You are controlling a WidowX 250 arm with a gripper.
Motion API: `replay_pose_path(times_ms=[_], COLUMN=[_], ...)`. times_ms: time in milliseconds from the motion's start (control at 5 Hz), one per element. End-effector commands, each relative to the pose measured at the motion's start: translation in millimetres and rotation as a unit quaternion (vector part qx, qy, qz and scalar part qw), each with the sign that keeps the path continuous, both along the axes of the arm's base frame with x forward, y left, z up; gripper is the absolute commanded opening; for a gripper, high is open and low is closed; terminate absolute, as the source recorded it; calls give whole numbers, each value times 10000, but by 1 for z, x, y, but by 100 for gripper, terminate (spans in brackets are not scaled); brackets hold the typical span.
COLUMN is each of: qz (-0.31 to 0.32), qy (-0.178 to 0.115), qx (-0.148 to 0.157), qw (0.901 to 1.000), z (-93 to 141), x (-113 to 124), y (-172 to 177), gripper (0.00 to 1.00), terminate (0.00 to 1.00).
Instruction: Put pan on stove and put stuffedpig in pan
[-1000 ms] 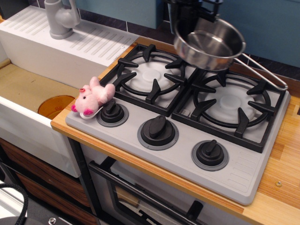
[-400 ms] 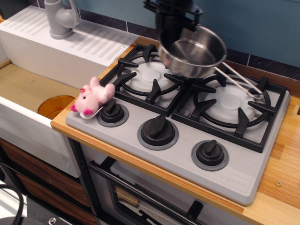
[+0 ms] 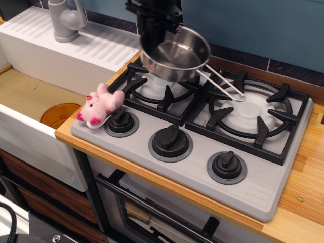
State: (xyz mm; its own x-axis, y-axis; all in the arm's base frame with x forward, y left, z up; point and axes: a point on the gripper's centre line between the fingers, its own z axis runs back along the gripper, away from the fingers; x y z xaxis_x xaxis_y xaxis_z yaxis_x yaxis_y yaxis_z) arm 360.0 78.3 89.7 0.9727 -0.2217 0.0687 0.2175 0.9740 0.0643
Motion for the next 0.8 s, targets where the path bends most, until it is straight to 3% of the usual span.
replay_pose_path(times_ms=[0,600], qz=[-117,-370], qy=[-530,-603], qx=[-32,36], qw=[9985,9975], z=[3,-5], x=[16,31], y=[15,27], gripper=[0,0], terminate=[0,0])
